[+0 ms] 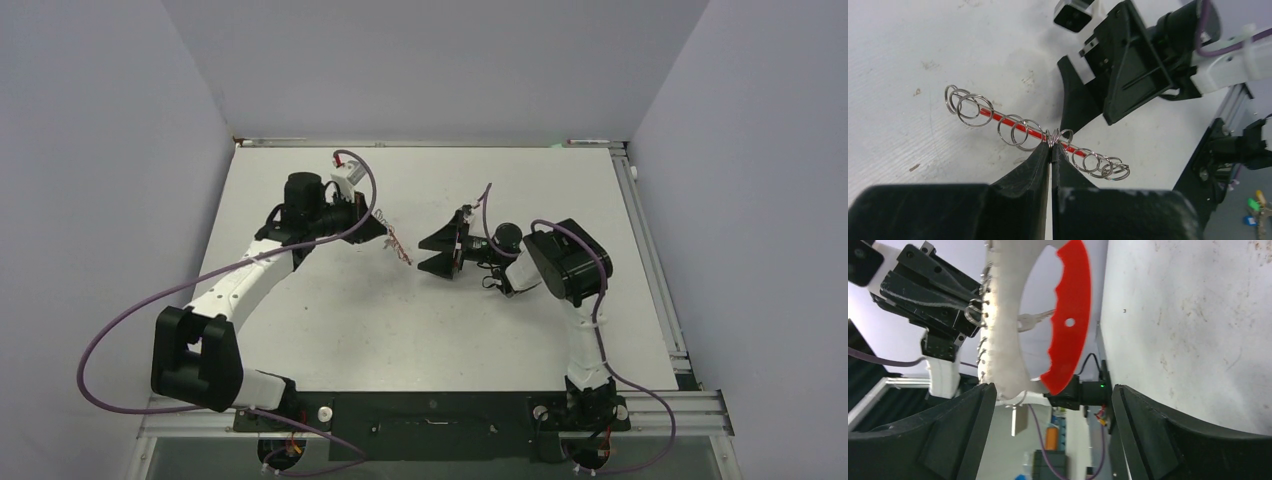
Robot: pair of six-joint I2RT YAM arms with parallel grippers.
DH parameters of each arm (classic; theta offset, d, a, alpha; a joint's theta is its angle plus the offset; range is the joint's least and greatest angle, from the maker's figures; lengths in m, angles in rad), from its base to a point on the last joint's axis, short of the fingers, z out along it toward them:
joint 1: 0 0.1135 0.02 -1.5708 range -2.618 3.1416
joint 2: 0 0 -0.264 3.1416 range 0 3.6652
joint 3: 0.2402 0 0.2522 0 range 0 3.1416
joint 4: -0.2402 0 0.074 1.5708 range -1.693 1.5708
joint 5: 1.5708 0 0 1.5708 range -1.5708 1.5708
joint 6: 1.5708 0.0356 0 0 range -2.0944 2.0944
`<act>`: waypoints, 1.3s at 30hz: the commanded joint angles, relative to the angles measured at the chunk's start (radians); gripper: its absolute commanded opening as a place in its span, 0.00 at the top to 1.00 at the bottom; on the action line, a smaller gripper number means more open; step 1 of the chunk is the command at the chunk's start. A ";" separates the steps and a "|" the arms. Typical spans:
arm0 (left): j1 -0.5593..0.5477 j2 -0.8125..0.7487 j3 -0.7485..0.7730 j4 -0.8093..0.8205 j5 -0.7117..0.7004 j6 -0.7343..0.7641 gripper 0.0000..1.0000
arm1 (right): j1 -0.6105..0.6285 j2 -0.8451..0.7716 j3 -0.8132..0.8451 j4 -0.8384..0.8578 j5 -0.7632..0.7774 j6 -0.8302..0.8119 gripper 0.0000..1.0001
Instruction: Remove the keys from the keyring
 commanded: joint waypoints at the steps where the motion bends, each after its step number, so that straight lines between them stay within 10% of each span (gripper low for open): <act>1: 0.028 -0.040 0.041 0.222 0.176 -0.190 1.00 | 0.034 0.031 0.051 0.357 0.048 0.208 0.10; 15: 0.059 -0.061 -0.030 0.415 0.273 -0.373 1.00 | 0.075 -0.060 0.131 0.357 0.125 0.322 0.03; 35: 0.071 -0.104 -0.049 0.103 0.245 -0.042 1.00 | 0.018 -0.147 0.114 0.356 0.133 0.298 0.92; 39: 0.069 -0.108 -0.036 0.039 0.225 0.020 0.98 | 0.019 -0.174 0.112 0.295 0.105 0.229 0.95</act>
